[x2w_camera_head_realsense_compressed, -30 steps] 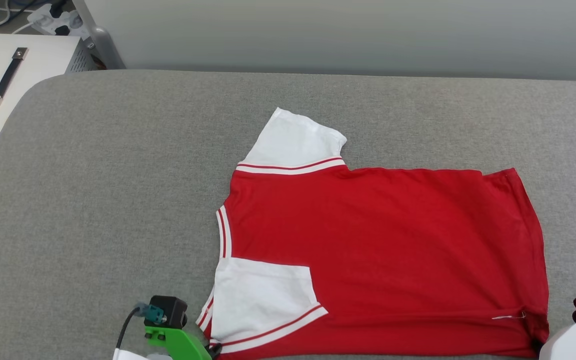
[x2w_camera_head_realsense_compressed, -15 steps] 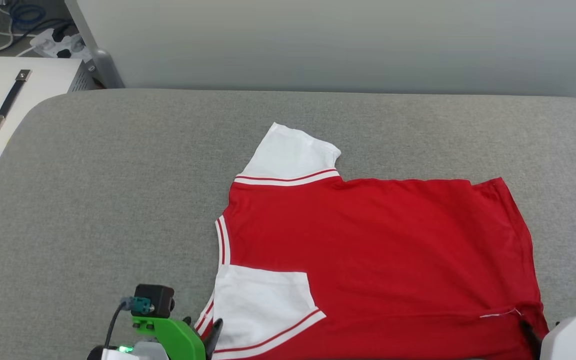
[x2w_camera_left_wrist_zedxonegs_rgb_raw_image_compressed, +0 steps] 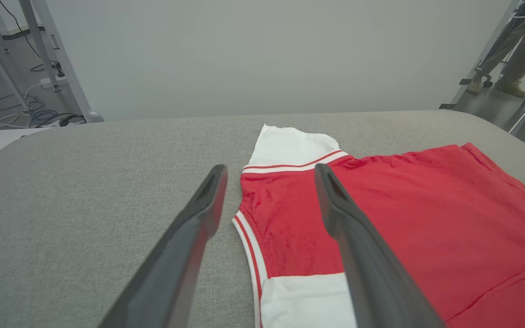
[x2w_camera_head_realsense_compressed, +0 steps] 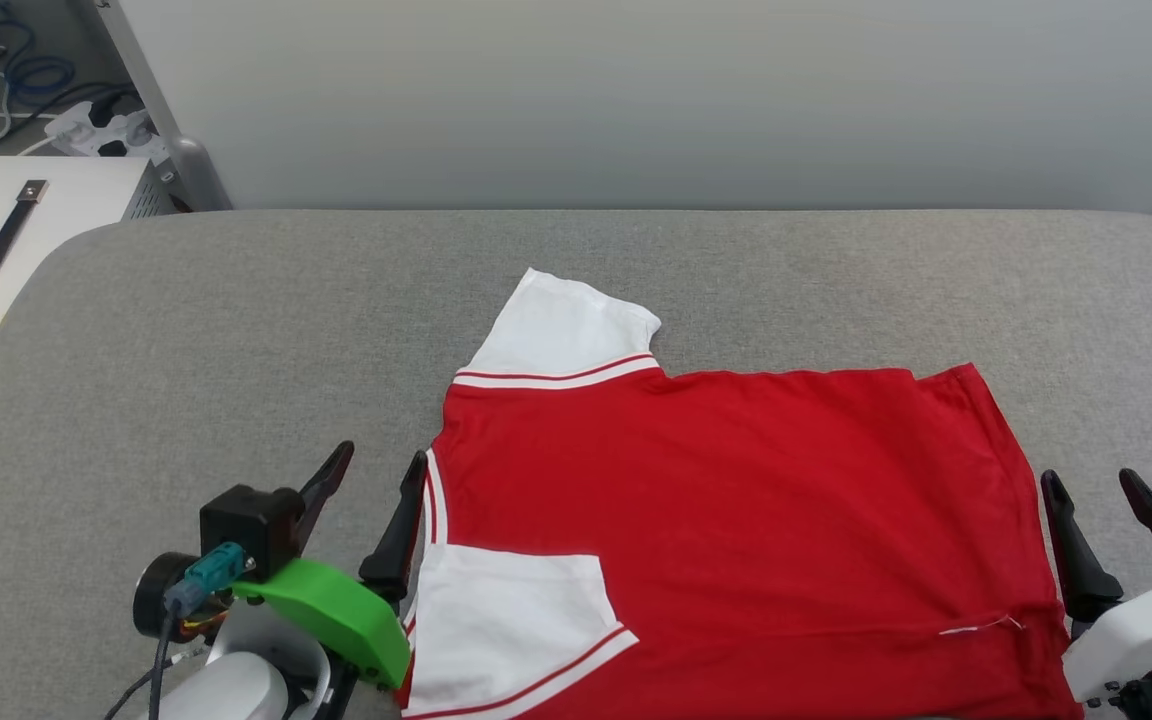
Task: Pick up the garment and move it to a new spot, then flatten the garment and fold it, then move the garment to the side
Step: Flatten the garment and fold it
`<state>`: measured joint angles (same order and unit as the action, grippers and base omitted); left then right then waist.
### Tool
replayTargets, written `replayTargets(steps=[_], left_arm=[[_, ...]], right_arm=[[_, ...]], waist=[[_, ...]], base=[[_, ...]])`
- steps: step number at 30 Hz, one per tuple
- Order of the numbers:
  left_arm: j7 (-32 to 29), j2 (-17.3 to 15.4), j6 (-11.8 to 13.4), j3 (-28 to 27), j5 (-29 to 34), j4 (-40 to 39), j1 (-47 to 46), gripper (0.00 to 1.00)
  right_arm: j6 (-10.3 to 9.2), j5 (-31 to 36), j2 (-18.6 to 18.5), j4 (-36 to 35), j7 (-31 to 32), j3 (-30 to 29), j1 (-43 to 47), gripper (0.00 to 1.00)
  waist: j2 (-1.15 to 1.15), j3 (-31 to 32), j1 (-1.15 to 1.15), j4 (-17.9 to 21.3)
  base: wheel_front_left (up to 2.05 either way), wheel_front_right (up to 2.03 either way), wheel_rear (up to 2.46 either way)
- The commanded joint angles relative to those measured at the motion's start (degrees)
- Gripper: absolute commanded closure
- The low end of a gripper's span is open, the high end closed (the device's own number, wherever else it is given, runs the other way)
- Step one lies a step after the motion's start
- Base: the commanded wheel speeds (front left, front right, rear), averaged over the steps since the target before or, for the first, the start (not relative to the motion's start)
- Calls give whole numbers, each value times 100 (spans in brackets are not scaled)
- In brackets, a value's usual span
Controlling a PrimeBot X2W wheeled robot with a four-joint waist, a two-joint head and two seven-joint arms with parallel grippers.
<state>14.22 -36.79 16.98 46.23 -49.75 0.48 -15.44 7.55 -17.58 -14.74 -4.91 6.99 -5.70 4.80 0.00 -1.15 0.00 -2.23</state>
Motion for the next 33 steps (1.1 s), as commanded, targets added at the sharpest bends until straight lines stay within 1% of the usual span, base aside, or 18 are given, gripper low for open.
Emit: replayTargets(steps=[1,3,5,8,9,12,15,18,19,21,24,26,30,33], left_arm=[[61,172,28,-176,124,-81,93,0],[71,352,13,-476,420,-189,224,0],[74,632,-82,-910,833,-312,467,0],[76,932,-377,-1354,1348,-364,745,0],[76,1049,-511,-1503,1468,-336,827,0],[76,1246,-857,-1776,1738,-171,883,0],[77,1339,-1187,-2005,1894,62,691,0],[63,1230,-1505,-1997,1980,398,254,0],[-36,1184,-1610,-1983,1989,506,13,0],[-370,1094,-1786,-1940,1992,708,-461,0],[-1280,926,-2096,-1782,1911,1076,-1264,0],[-1848,824,-2231,-1706,1816,1271,-1792,0],[-2963,635,-2394,-1407,1619,1674,-2741,0],[-3711,506,-2432,-1212,1387,2017,-3348,0]], right_arm=[[-6,-15,42,11,-315,59,-18,0],[-6,1,77,24,-688,89,8,0],[-6,37,170,39,-1094,87,19,0],[-6,113,271,94,-1405,161,2,0],[-6,138,302,131,-1471,189,-11,0],[-6,200,349,219,-1568,283,-100,0],[-6,236,422,264,-1612,385,-289,0],[-6,272,479,265,-1622,488,-481,0],[-6,284,491,258,-1623,514,-543,0],[-6,310,511,245,-1636,535,-637,0],[-6,347,555,225,-1655,584,-786,0],[-6,359,595,218,-1647,663,-900,0],[-6,159,706,197,-1572,866,-1111,0],[-6,113,737,183,-1591,985,-1266,0]], waist=[[0,-8,0,14],[0,-26,0,16],[0,-65,0,34],[0,-148,0,87],[0,-181,0,109],[0,-315,0,202],[0,-550,0,364],[0,-816,0,525],[0,-927,0,584],[0,-1101,0,679],[0,-1354,0,835],[0,-1506,0,964],[0,-1754,0,1215],[0,-1913,0,1398]], base=[[0,0,0],[0,0,0],[0,0,0],[0,0,0],[0,0,0],[0,0,0],[0,0,0],[0,0,0],[0,0,0],[0,0,0],[0,0,0],[0,0,0],[0,0,0],[0,0,0]])
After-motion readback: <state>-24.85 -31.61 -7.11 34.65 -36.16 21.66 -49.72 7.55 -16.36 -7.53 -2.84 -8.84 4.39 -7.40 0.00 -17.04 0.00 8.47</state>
